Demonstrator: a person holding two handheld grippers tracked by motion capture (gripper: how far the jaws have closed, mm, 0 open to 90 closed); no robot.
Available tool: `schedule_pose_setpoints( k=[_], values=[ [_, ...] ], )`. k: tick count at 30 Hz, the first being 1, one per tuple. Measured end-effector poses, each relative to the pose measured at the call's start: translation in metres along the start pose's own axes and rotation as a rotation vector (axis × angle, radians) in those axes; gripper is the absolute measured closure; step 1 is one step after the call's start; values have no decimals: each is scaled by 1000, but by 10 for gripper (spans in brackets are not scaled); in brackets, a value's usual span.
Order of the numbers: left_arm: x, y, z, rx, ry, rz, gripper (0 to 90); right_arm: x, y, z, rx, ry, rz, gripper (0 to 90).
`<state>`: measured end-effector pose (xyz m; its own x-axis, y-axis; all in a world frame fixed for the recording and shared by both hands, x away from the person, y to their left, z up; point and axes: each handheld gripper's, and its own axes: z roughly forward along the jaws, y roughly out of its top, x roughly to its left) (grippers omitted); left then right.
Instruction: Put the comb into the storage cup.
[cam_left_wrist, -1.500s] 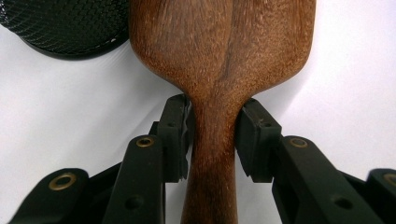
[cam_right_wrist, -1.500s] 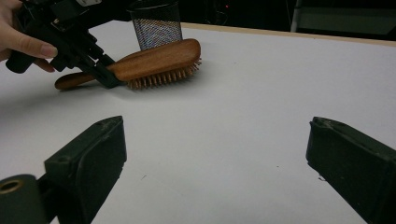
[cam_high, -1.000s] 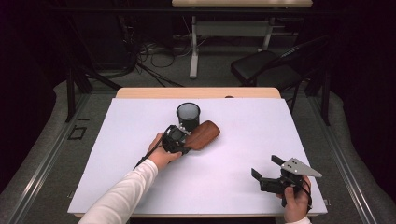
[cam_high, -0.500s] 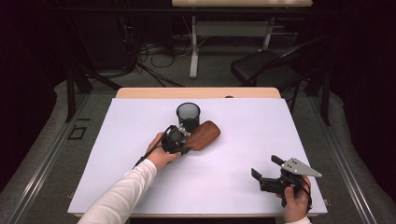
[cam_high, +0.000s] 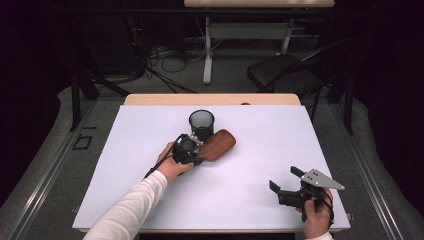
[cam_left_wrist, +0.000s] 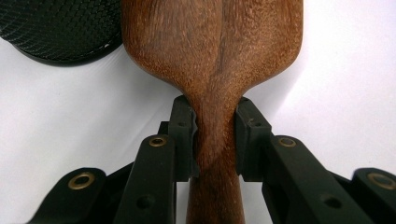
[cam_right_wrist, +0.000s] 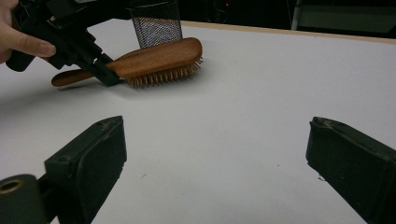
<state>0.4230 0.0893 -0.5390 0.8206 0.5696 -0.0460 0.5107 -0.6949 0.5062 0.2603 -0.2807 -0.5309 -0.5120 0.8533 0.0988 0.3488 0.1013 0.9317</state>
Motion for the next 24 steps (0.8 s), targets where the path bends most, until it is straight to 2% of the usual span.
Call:
schedule_pose_setpoints(
  k=[14, 24],
  values=[
    [-2, 1, -5, -27, -29, -14, 720, 0, 0, 0, -1, -1, 0, 48],
    [-6, 3, -13, -79, -37, -20, 720, 0, 0, 0, -2, 0, -1, 48]
  ],
)
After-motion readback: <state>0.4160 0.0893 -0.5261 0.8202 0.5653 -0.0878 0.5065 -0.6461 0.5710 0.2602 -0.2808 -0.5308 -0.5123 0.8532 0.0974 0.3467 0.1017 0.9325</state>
